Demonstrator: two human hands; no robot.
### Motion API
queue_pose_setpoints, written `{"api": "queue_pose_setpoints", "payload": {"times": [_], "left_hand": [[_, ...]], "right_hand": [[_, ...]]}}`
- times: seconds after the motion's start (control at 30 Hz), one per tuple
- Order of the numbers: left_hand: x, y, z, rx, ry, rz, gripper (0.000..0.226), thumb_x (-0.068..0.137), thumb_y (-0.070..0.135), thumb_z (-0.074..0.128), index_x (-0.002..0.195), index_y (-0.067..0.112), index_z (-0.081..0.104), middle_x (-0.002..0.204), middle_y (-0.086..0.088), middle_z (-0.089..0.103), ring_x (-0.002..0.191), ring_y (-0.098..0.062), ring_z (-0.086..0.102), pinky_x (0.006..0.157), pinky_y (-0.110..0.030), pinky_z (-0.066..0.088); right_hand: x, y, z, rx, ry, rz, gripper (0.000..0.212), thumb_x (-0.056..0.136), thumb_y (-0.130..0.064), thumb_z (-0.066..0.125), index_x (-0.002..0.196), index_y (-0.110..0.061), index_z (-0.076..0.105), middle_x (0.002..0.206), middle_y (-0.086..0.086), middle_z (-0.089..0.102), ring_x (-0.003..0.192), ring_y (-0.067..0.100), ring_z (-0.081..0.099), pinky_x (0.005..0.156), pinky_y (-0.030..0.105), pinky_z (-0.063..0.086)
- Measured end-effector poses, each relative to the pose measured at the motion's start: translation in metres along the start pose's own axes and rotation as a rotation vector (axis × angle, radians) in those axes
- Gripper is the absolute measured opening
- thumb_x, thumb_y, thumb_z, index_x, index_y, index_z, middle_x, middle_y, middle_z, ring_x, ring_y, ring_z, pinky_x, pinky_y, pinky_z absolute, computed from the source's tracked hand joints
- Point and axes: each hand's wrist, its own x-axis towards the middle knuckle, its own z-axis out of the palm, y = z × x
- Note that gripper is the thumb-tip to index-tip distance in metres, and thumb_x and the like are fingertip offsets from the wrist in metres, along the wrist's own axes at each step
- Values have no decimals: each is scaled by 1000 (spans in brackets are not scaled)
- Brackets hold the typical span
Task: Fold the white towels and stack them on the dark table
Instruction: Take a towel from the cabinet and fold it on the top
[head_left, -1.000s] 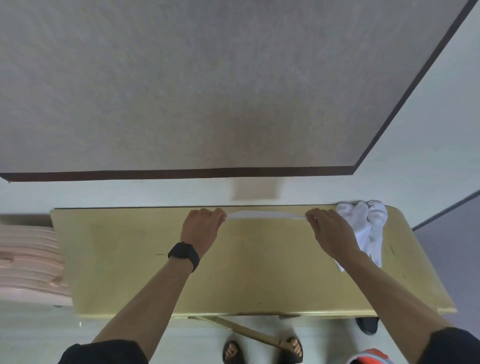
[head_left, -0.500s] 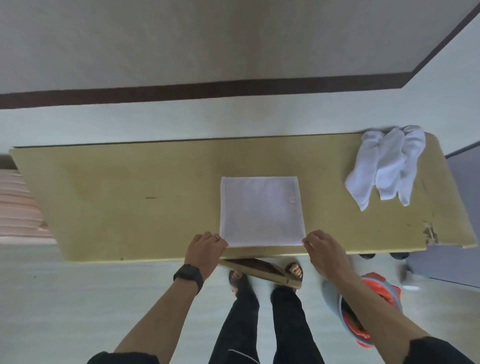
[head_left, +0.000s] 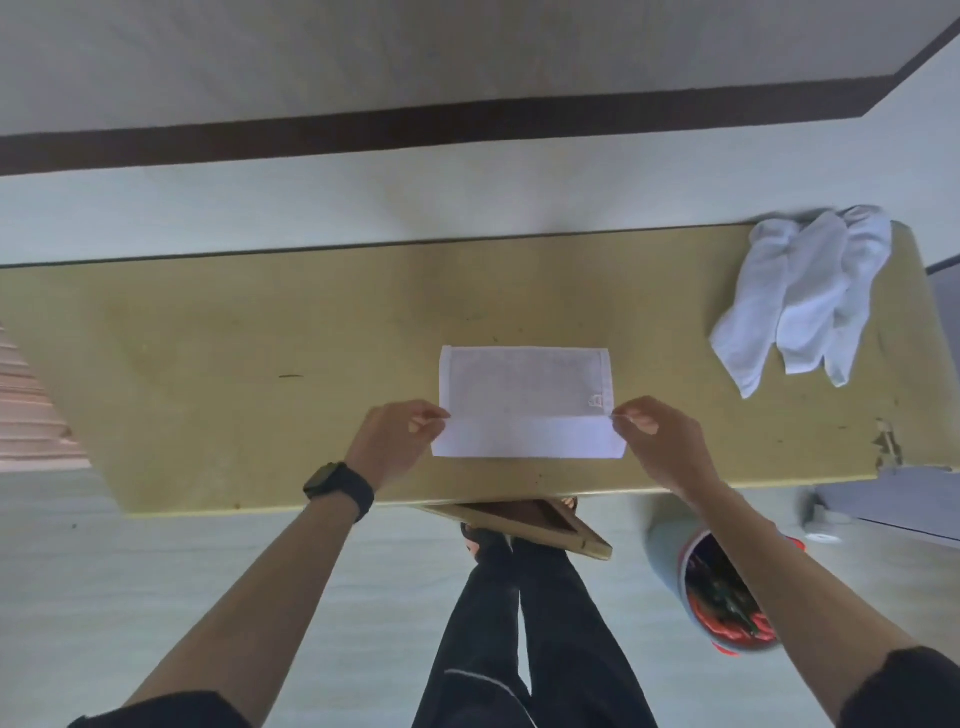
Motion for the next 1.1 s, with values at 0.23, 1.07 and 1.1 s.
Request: {"api": "queue_pose_setpoints", "payload": {"times": [0.23,1.07,1.1], "left_hand": [[84,16,-5,-203,154,-133,9,92,30,65,99,32,71,87,15,68,87,-6,63,69,-17,45],[106,10,25,114,280,-77,31,93,36,55,123,42,52,116,2,55,103,-21,57,82,-36,51],[100,9,31,183,319,-42,39,93,36,56,131,37,49,129,-2,51,113,-25,51,89,-40,48]], "right_hand": [[82,-20,9,180,169,100,14,93,-28,65,107,-27,68,89,-11,65,79,-2,57,62,-2,36],[95,-10,47,-78,409,-94,26,95,-24,58,121,-23,61,120,2,53,104,21,54,95,32,42],[92,-9,50,-169,440,-155,30,95,-24,58,125,-21,59,127,4,53,111,26,50,96,35,40]]}}
